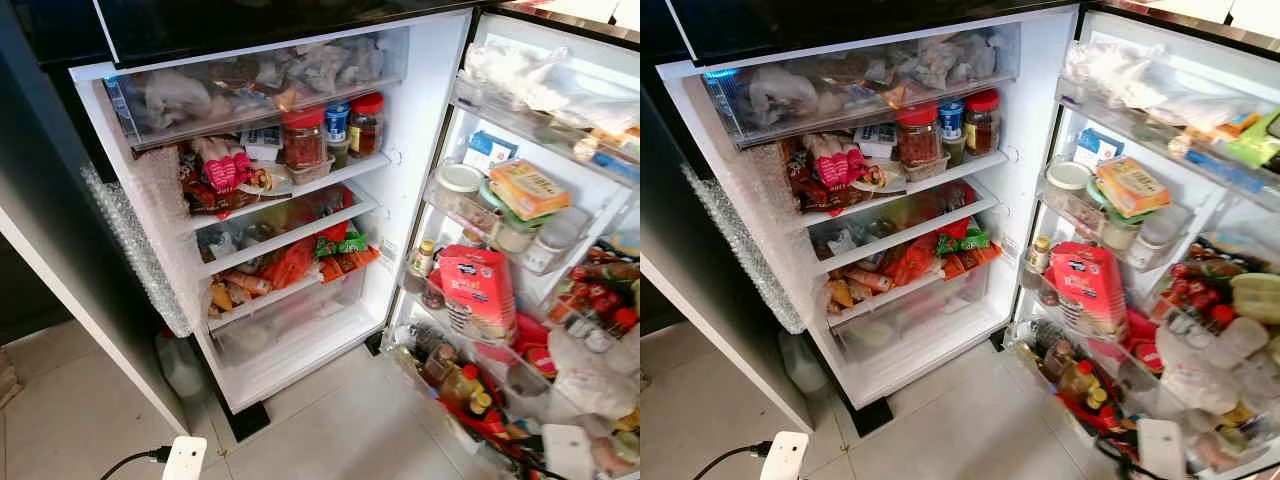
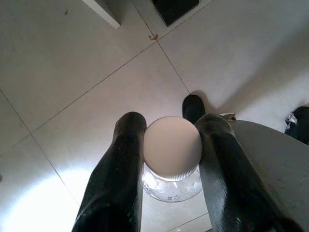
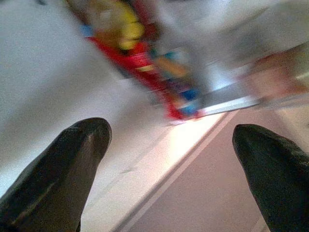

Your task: Restocking fridge

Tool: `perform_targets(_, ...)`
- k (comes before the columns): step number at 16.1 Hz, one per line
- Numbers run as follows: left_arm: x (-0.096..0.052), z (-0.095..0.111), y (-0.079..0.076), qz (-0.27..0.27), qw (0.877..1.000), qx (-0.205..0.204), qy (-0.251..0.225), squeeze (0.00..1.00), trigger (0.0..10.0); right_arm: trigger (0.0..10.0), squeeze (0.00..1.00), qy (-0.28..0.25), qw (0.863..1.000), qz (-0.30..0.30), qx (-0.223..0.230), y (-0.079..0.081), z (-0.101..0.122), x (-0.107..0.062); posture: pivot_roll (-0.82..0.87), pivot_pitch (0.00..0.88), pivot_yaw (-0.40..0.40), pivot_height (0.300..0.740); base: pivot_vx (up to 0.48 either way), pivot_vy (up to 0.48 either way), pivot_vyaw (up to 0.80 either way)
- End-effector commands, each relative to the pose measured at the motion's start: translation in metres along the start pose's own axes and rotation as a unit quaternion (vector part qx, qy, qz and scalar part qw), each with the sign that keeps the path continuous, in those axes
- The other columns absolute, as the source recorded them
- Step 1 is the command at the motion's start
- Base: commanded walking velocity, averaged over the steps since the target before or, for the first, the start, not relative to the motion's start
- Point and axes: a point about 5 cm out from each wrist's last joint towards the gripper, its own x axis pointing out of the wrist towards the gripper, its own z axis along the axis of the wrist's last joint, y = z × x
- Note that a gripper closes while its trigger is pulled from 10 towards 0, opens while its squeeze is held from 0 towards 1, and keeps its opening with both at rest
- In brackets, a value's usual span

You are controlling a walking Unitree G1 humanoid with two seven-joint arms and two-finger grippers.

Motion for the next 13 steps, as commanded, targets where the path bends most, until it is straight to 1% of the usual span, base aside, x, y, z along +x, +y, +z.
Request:
perform_targets(1,0.0,-0.003,0.001,0.002,1.0,0.0,0.005,0.0,10.0,10.0,0.0,0.021,0.999,0.02,0.032,0.007,-0.007,-0.001,0.07,0.0,-0.041,0.74,0.0,0.0,0.0)
perform_targets(2,0.0,-0.003,0.001,0.003,1.0,-0.003,0.003,0.0,10.0,10.0,0.0,0.028,0.998,0.026,0.039,0.011,-0.009,-0.001,0.07,0.0,-0.041,0.74,0.0,0.0,0.0)
perform_targets(3,0.0,-0.003,0.001,0.003,1.0,-0.007,0.001,0.0,10.0,10.0,0.0,0.046,0.995,0.034,0.078,0.02,-0.017,-0.002,0.07,0.0,-0.04,0.74,0.0,0.0,0.0)
perform_targets(4,0.0,-0.002,0.001,0.002,1.0,-0.009,0.001,0.0,10.0,10.0,0.0,0.054,0.993,0.034,0.099,0.023,-0.02,-0.003,0.07,0.0,-0.04,0.74,0.0,0.0,0.0)
perform_targets(6,0.0,-0.003,0.0,-0.002,1.0,-0.012,0.001,0.0,10.0,10.0,0.0,0.07,0.992,0.052,0.09,0.037,-0.027,-0.005,0.08,0.0,-0.038,0.74,0.0,0.0,0.0)
perform_targets(7,0.0,-0.003,-0.001,-0.006,1.0,-0.018,0.001,0.0,10.0,10.0,0.0,0.071,0.992,0.054,0.093,0.041,-0.028,-0.006,0.08,0.0,-0.038,0.74,0.0,0.0,0.0)
perform_targets(8,0.0,-0.002,-0.001,-0.009,1.0,-0.017,-0.001,0.0,10.0,10.0,0.0,0.073,0.99,0.049,0.109,0.042,-0.028,-0.006,0.08,0.0,-0.037,0.74,0.0,0.0,0.0)
perform_targets(9,0.0,-0.002,-0.001,-0.009,1.0,-0.017,-0.001,0.0,10.0,10.0,0.0,0.077,0.99,0.046,0.111,0.042,-0.028,-0.006,0.08,0.0,-0.037,0.74,0.289,0.0,0.0)
perform_targets(11,0.0,-0.002,-0.001,-0.009,1.0,-0.017,-0.001,0.0,10.0,10.0,0.0,0.078,0.988,0.042,0.123,0.038,-0.026,-0.005,0.08,0.0,-0.039,0.74,0.315,0.0,-0.78)
perform_targets(13,0.0,-0.003,-0.001,-0.011,1.0,-0.018,0.001,0.0,10.0,10.0,0.0,0.073,0.99,0.046,0.109,0.036,-0.022,-0.004,0.08,0.0,-0.04,0.74,0.319,0.0,-0.73)
